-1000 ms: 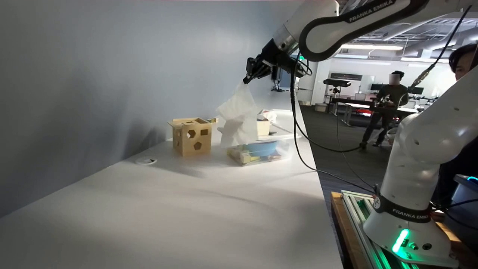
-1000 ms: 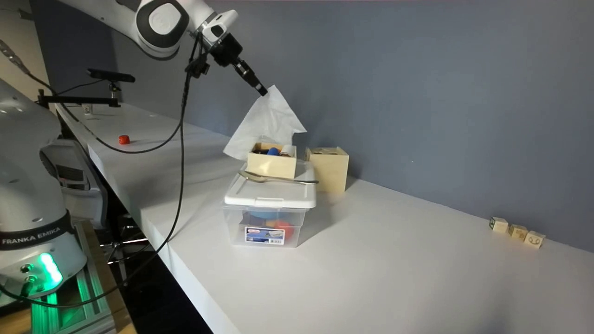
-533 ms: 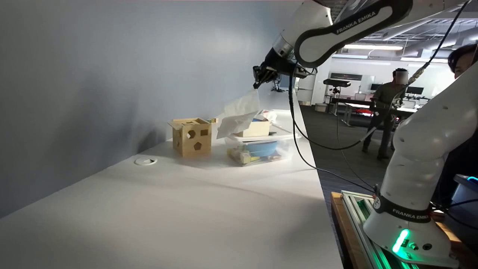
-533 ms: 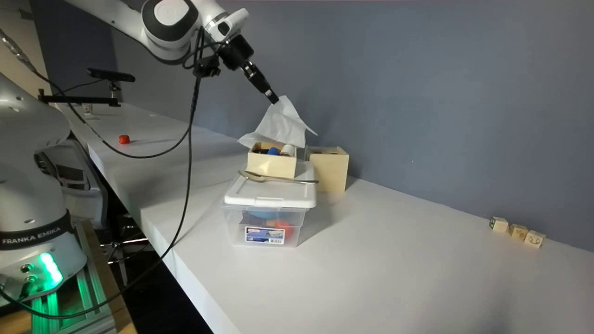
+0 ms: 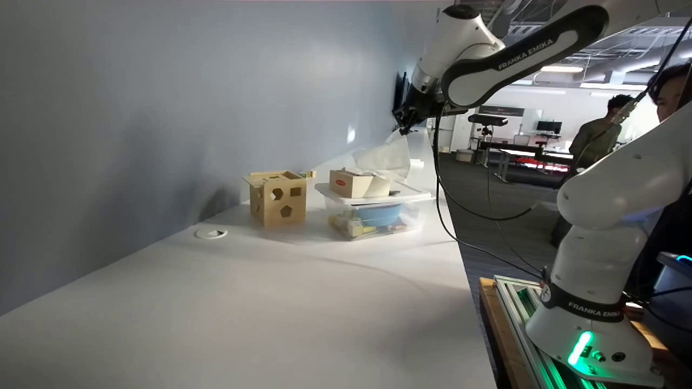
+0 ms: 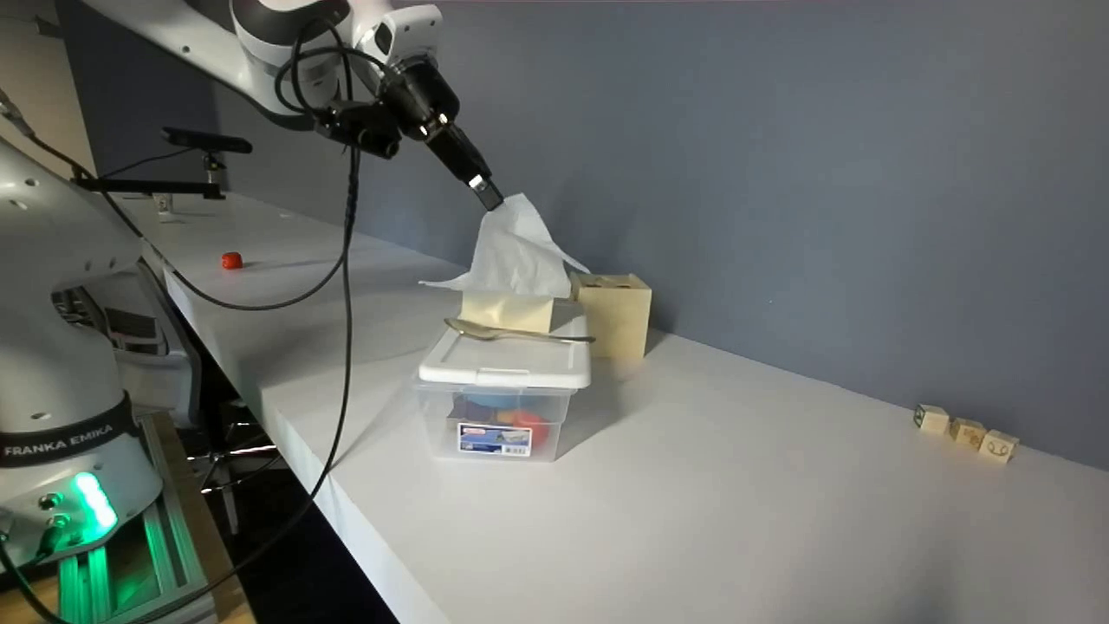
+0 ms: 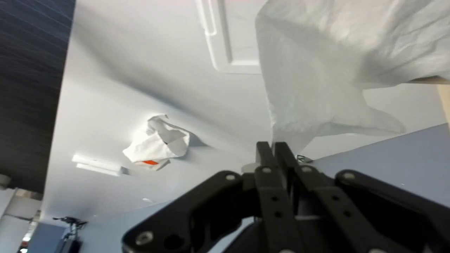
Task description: Put the serviette on the lunchbox, and then move it closer to the wooden object
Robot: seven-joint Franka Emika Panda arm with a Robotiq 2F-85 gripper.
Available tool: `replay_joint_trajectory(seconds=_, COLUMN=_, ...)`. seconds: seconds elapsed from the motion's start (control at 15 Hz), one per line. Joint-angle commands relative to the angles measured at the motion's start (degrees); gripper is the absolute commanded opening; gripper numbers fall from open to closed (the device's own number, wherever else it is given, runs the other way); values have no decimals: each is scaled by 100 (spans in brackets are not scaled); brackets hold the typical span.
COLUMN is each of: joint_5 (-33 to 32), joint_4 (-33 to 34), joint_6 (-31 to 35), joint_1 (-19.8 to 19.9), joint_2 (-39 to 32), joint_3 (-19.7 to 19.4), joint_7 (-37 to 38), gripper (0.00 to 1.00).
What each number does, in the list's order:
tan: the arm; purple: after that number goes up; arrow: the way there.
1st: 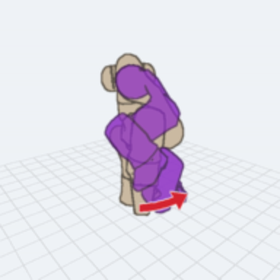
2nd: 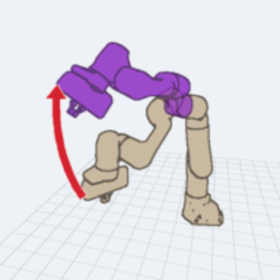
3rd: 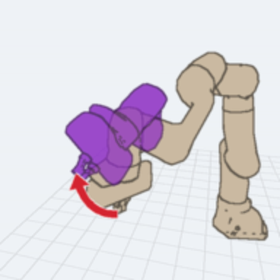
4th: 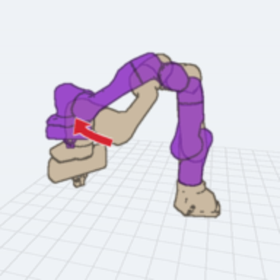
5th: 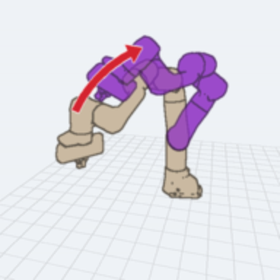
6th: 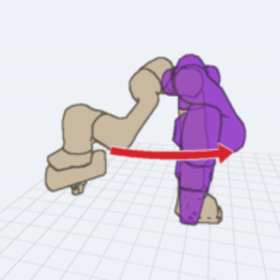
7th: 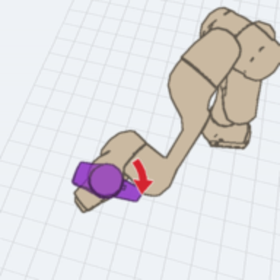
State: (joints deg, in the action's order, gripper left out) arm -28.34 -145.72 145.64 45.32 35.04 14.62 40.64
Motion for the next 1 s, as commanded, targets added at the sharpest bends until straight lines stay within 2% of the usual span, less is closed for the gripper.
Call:
replay_joint_trajectory(seconds=0.0, joint_5=-651, joint_4=-44, joint_6=-378, joint_1=256, joint_2=-5, joint_3=308, joint_7=722, gripper=40)
replay_joint_trajectory(seconds=0.2, joint_5=-951, joint_4=-3, joint_6=-618, joint_1=2, joint_2=-80, joint_3=310, joint_7=1007, gripper=62)
replay_joint_trajectory(seconds=0.33, joint_5=-1088, joint_4=4, joint_6=-470, joint_1=-281, joint_2=-46, joint_3=195, joint_7=1054, gripper=74)
replay_joint_trajectory(seconds=0.53, joint_5=-1159, joint_4=115, joint_6=-730, joint_1=-646, joint_2=-48, joint_3=119, joint_7=1177, gripper=97)
replay_joint_trajectory(seconds=0.73, joint_5=-677, joint_4=95, joint_6=-421, joint_1=-1458, joint_2=-144, joint_3=-388, joint_7=800, gripper=100)
replay_joint_trajectory(seconds=0.93, joint_5=-436, joint_4=9, joint_6=-691, joint_1=-2326, joint_2=-146, joint_3=-770, joint_7=178, gripper=100)
